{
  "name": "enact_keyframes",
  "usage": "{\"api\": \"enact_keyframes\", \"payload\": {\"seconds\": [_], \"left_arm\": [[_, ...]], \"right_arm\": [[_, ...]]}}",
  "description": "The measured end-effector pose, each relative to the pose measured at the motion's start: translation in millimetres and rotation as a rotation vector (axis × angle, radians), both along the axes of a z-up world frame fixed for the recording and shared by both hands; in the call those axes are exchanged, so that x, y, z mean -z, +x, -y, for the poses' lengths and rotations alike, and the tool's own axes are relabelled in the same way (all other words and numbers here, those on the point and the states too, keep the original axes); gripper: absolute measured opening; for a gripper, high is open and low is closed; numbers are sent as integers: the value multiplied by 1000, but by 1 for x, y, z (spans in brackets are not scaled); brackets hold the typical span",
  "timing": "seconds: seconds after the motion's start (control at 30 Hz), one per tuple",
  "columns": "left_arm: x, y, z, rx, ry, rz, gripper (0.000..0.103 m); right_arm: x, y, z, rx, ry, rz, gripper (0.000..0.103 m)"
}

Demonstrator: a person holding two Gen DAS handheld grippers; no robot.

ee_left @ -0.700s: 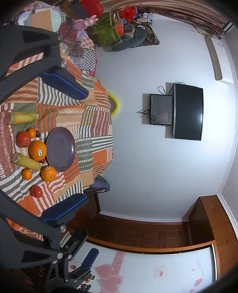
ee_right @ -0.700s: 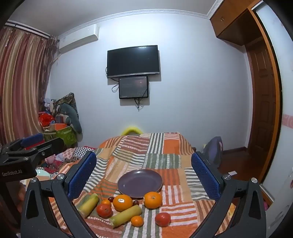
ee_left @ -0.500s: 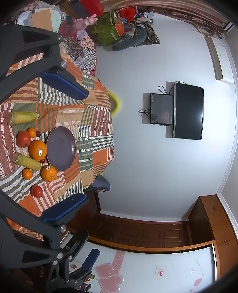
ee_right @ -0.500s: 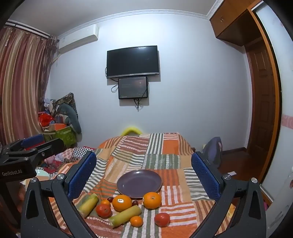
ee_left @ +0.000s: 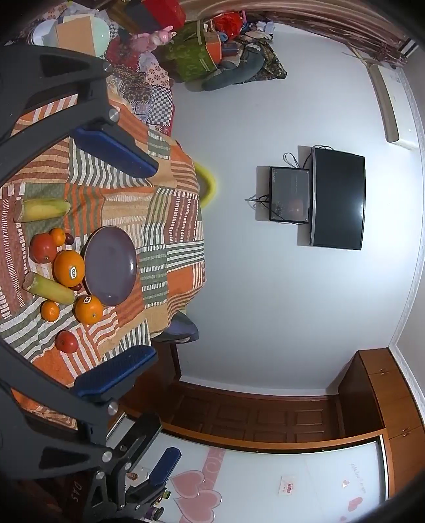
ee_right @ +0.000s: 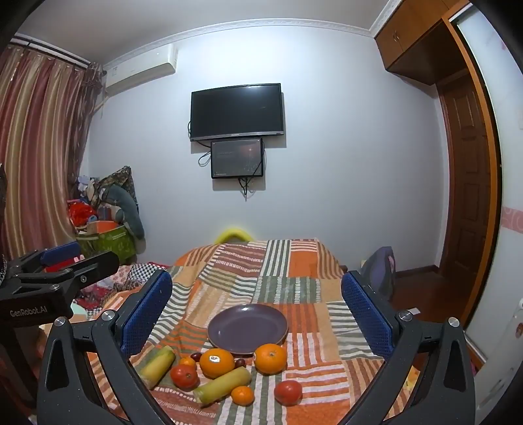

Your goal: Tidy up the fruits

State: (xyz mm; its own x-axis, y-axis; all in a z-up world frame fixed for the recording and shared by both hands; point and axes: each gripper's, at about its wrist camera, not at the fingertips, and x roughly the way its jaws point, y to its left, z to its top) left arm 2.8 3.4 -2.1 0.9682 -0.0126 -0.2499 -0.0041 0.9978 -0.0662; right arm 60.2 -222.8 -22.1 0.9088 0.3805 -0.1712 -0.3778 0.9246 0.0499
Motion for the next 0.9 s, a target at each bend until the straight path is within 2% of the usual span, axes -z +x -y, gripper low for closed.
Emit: {"api": "enact_keyframes", "payload": {"seconds": [0.9], "left_arm": [[2, 0, 2, 3, 5, -1, 103]], "right_arm": [[-4, -4, -2, 1, 2, 0, 103]]}}
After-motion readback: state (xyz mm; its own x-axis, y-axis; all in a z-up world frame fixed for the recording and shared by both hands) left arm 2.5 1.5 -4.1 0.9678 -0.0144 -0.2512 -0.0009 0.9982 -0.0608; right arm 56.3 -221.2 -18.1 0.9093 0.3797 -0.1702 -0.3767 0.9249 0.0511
